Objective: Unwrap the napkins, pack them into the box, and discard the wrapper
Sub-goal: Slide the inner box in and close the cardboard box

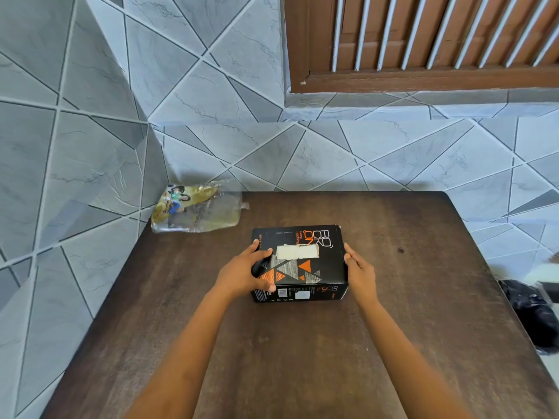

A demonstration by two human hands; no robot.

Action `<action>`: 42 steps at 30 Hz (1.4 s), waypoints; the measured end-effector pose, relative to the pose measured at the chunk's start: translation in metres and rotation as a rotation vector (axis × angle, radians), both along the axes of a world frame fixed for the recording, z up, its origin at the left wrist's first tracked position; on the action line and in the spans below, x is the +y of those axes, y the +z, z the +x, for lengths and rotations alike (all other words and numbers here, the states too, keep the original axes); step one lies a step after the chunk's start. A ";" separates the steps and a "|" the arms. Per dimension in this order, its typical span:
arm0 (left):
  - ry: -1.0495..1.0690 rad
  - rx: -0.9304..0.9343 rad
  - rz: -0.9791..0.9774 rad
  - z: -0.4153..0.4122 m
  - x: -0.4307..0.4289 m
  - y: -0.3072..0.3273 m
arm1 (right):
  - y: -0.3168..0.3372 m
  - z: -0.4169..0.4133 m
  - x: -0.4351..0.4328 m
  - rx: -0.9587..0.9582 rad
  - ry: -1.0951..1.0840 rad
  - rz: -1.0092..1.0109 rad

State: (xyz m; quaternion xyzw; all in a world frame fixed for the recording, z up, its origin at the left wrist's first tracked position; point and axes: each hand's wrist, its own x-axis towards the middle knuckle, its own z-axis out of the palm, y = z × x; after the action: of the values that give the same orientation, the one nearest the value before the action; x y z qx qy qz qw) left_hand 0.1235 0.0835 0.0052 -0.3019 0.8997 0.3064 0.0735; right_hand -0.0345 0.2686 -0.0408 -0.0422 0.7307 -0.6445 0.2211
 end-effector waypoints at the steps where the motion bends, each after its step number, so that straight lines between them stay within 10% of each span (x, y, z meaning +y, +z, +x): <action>1: 0.003 -0.001 0.000 0.000 0.000 0.000 | 0.000 0.003 -0.001 -0.006 0.019 -0.012; 7: -0.012 0.001 -0.029 -0.003 -0.003 0.001 | 0.000 0.006 0.001 0.113 0.231 0.091; 15: -0.013 0.011 -0.136 -0.012 -0.005 0.001 | 0.002 0.014 0.001 0.973 0.532 0.727; 42: 0.026 0.137 -0.260 -0.120 -0.075 -0.008 | 0.016 -0.090 -0.089 0.824 0.586 0.845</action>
State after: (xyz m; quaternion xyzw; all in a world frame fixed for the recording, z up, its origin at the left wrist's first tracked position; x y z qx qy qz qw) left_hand 0.0034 0.0086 -0.0025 -0.2987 0.9308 0.2083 -0.0319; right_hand -0.1244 0.1793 -0.0245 -0.3923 0.9039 -0.1465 0.0870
